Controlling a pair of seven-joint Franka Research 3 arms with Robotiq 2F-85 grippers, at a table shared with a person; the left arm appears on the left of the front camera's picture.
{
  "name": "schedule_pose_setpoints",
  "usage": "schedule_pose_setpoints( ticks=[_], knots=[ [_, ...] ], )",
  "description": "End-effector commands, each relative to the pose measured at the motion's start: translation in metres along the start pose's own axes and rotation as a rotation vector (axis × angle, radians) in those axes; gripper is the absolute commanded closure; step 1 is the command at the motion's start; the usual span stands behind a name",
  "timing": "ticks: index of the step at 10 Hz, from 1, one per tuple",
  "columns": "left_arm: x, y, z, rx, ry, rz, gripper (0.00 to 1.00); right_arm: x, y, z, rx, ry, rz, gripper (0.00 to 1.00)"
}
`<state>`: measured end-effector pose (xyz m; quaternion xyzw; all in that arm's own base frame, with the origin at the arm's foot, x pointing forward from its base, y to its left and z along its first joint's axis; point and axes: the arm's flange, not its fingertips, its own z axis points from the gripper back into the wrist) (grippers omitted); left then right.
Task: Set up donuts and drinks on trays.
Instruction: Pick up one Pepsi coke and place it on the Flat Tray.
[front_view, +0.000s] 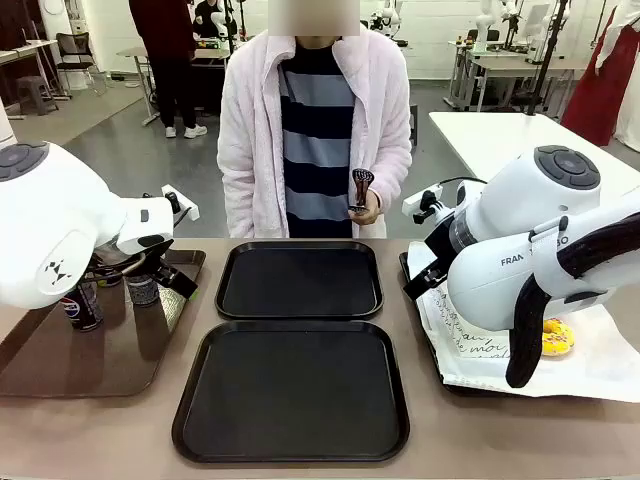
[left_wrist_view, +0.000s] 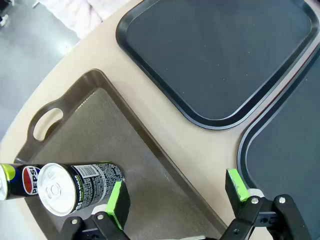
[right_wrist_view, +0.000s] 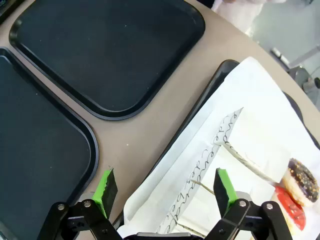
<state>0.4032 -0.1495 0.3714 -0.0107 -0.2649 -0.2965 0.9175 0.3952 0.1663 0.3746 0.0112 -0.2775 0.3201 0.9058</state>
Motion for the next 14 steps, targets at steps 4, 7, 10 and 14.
schedule_pose_setpoints(
  ticks=[4, 7, 10, 14],
  knots=[
    [0.0, 0.0, 0.0, 0.0, 0.0, 0.0, 0.0, 0.0, 0.0, 0.0, 0.0, 0.0, 0.0, 0.0],
    [0.0, 0.0, 0.0, 0.0, 0.0, 0.0, 0.0, 0.0, 0.0, 0.0, 0.0, 0.0, 0.0, 0.0],
    [0.0, 0.0, 0.0, 0.0, 0.0, 0.0, 0.0, 0.0, 0.0, 0.0, 0.0, 0.0, 0.0, 0.0],
    [-0.029, -0.012, 0.06, -0.052, 0.057, -0.071, 0.0, -0.03, 0.01, 0.057, 0.045, 0.04, 0.027, 0.0]
  ],
)
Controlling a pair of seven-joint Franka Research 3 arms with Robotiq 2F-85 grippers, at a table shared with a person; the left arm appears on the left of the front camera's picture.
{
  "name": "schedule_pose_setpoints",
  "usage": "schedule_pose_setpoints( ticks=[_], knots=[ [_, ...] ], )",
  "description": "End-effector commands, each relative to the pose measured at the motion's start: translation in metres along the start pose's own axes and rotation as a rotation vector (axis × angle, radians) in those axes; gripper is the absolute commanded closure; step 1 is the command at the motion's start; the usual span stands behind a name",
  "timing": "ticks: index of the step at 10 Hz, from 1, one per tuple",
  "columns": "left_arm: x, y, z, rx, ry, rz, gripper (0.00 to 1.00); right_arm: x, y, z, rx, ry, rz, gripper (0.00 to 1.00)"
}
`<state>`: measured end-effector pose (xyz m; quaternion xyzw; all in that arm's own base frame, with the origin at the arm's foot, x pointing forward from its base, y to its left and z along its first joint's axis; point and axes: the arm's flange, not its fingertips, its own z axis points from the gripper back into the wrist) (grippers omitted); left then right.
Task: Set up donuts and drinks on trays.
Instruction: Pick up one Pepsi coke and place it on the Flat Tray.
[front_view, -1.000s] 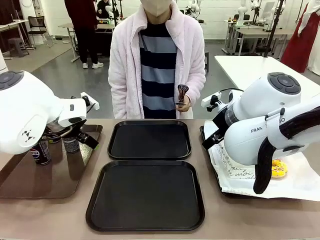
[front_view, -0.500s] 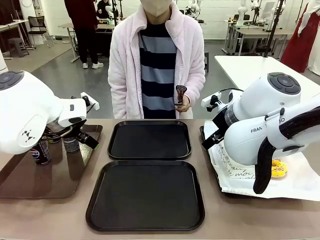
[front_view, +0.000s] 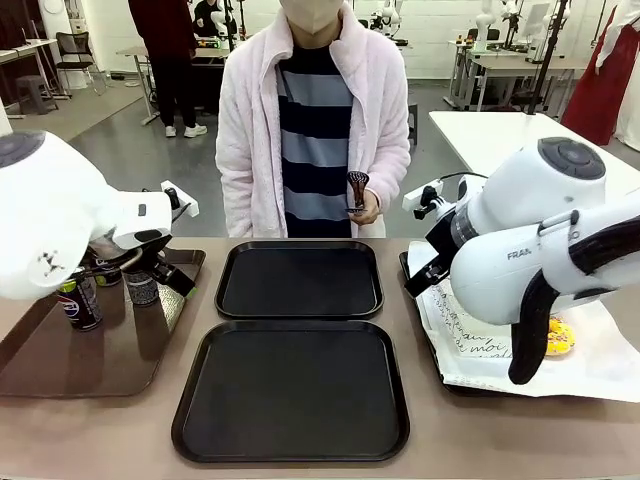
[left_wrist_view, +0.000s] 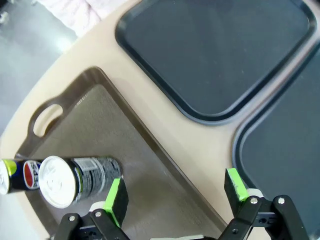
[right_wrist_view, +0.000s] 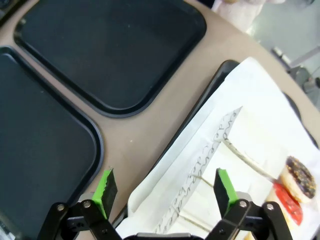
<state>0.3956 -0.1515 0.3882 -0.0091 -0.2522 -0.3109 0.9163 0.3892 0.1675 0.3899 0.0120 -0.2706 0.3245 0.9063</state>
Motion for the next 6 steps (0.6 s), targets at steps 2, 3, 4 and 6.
schedule_pose_setpoints(
  ticks=[2, 3, 4, 6],
  knots=[
    [-0.067, -0.011, 0.086, -0.131, 0.179, -0.154, 0.0, -0.073, 0.013, 0.091, 0.004, 0.147, 0.031, 0.0],
    [-0.091, -0.013, 0.1, -0.178, 0.222, -0.195, 0.0, -0.098, 0.019, 0.107, 0.03, 0.207, 0.076, 0.0],
    [-0.104, -0.013, 0.106, -0.211, 0.234, -0.218, 0.0, -0.116, 0.025, 0.11, 0.03, 0.257, 0.119, 0.0],
    [-0.118, -0.012, 0.11, -0.121, 0.054, -0.135, 0.0, -0.129, 0.015, 0.092, -0.163, 0.096, 0.119, 0.0]
  ],
)
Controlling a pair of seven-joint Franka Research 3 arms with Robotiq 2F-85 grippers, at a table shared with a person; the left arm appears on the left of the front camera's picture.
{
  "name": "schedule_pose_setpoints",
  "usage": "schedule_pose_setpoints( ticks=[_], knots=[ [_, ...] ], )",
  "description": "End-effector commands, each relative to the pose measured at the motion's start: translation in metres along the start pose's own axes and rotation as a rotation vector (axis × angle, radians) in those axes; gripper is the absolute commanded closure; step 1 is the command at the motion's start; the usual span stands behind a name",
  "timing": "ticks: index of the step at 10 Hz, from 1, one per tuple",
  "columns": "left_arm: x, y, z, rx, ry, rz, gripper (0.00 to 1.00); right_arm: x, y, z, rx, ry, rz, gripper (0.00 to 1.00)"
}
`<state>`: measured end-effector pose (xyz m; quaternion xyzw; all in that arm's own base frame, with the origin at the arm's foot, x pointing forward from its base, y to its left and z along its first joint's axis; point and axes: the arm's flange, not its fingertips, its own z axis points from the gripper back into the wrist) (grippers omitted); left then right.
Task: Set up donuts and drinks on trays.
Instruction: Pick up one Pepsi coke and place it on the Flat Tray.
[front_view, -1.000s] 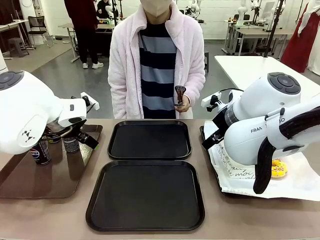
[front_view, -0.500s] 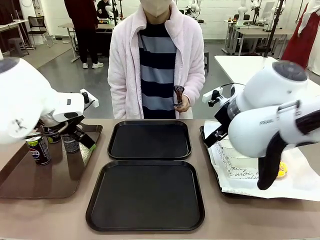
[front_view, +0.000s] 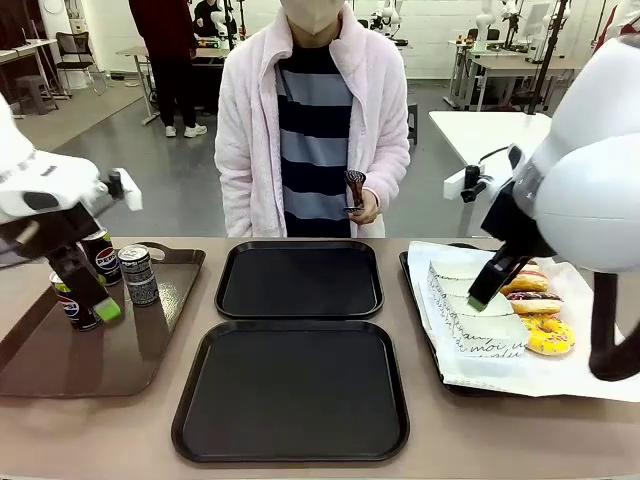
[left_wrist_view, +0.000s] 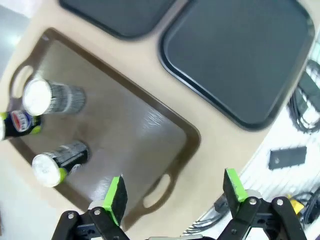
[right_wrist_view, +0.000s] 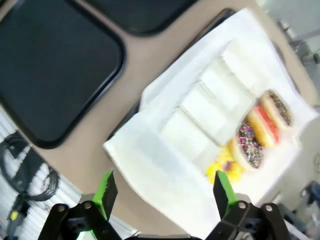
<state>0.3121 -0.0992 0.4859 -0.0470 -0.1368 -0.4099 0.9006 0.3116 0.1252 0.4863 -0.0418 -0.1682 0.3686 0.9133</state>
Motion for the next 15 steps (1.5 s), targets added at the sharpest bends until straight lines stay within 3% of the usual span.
schedule_pose_setpoints(
  ticks=[1, 3, 4, 5, 7, 8, 11, 15],
  knots=[
    [0.005, -0.004, -0.02, -0.021, 0.052, -0.016, 0.0, 0.002, 0.006, -0.014, 0.063, 0.029, -0.023, 0.0],
    [-0.002, 0.0, 0.004, 0.005, -0.004, 0.003, 0.0, 0.0, -0.001, 0.001, -0.003, -0.001, -0.002, 0.0],
    [-0.017, 0.026, 0.011, -0.16, -0.138, 0.214, 0.0, -0.022, -0.031, 0.0, 0.42, -0.152, -0.196, 0.0],
    [-0.032, 0.046, 0.026, -0.316, -0.243, 0.313, 0.0, -0.047, -0.061, 0.006, 0.663, -0.252, -0.338, 0.0],
    [-0.062, 0.076, 0.051, -0.564, -0.344, 0.402, 0.0, -0.1, -0.112, 0.022, 0.946, -0.431, -0.484, 0.0],
    [-0.075, 0.09, 0.058, -0.664, -0.379, 0.419, 0.0, -0.121, -0.135, 0.025, 1.056, -0.458, -0.528, 0.0],
    [-0.124, 0.148, 0.063, -0.82, -0.473, 0.585, 0.0, -0.19, -0.196, 0.034, 1.152, -0.532, -0.701, 0.0],
    [-0.175, 0.194, 0.05, -0.871, -0.538, 0.734, 0.0, -0.261, -0.248, 0.025, 1.043, -0.409, -0.87, 0.0]
  ],
)
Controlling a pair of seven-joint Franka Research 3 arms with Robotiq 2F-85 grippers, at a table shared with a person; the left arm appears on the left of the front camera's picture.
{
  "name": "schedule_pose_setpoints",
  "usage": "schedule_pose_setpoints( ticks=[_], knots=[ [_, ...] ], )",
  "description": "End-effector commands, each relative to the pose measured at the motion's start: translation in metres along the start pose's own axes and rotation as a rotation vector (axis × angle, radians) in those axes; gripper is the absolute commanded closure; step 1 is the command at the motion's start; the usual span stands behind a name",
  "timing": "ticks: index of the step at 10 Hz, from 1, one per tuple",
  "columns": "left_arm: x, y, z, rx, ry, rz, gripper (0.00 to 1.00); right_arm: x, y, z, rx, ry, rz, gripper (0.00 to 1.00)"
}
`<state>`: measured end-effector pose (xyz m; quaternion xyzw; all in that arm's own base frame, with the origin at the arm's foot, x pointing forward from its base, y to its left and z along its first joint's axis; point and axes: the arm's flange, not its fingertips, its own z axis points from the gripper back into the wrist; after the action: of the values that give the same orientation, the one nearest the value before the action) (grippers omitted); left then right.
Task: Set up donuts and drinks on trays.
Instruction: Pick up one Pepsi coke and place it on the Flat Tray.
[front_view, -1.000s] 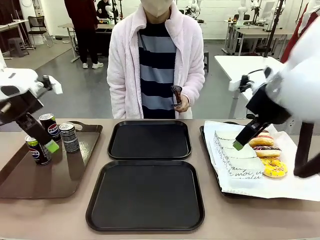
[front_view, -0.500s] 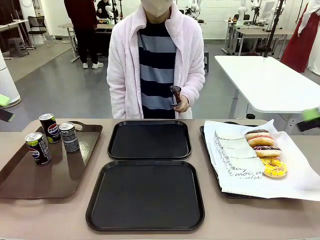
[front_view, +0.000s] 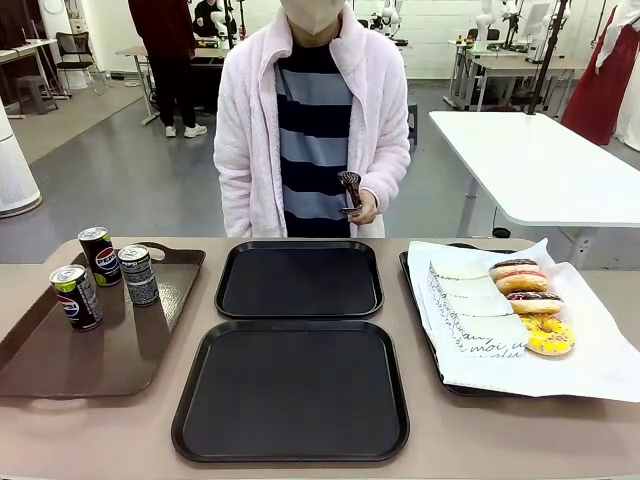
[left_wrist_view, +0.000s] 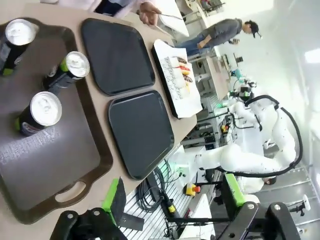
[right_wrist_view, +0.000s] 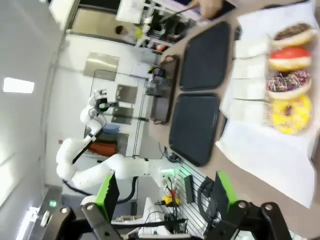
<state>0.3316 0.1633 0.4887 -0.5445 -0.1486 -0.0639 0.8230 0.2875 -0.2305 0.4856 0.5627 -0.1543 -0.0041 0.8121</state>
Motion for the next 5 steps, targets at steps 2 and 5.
schedule_pose_setpoints(
  ticks=[2, 5],
  knots=[
    [0.001, 0.026, 0.016, -0.032, -0.046, 0.058, 0.0, 0.002, -0.029, 0.024, -0.143, 0.021, -0.056, 0.0],
    [-0.006, 0.055, 0.03, -0.011, -0.095, 0.155, 0.0, 0.001, -0.062, 0.039, -0.192, -0.013, -0.159, 0.0]
  ],
)
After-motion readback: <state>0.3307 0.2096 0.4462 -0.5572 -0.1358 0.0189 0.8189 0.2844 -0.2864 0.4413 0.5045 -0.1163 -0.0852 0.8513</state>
